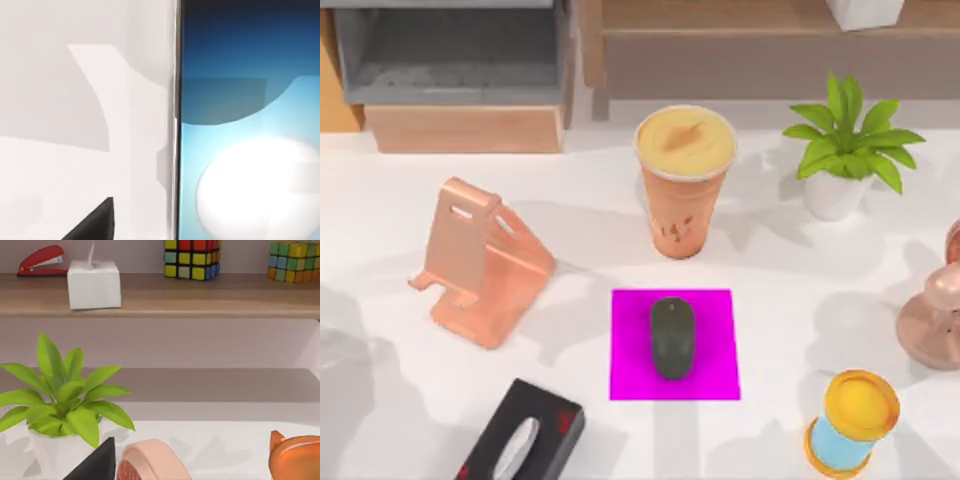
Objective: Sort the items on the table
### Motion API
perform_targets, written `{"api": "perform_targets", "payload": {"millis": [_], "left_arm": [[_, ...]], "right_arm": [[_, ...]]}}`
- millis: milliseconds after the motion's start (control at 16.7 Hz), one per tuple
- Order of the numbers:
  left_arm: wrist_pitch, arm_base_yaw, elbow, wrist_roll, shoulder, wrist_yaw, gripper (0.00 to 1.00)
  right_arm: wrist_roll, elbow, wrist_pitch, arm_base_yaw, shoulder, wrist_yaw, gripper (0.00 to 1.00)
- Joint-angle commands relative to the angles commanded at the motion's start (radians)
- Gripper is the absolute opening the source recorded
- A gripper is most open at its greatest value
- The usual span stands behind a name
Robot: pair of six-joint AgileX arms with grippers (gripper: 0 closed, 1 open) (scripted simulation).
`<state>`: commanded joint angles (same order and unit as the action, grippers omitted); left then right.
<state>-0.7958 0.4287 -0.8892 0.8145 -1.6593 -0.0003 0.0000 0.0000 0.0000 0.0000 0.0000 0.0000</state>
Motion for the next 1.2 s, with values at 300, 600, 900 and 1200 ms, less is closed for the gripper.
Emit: {"api": "perform_targets", "payload": {"millis": [300,600,900,1200], "left_arm": [[0.145,0.002,0.076,0.003,-0.074,0.0,1.0],[0.146,0.002,0.076,0.004,-0.074,0.0,0.85],[0.146,0.002,0.076,0.004,-0.074,0.0,0.47],[0.146,0.002,0.076,0.004,-0.074,0.0,0.1]], "right_arm": [[0.0,0.0,0.0,0.0,0.0,0.0,1.0],[0.0,0.0,0.0,0.0,0.0,0.0,1.0],[0.0,0.0,0.0,0.0,0.0,0.0,1.0],[0.0,0.0,0.0,0.0,0.0,0.0,1.0]]}}
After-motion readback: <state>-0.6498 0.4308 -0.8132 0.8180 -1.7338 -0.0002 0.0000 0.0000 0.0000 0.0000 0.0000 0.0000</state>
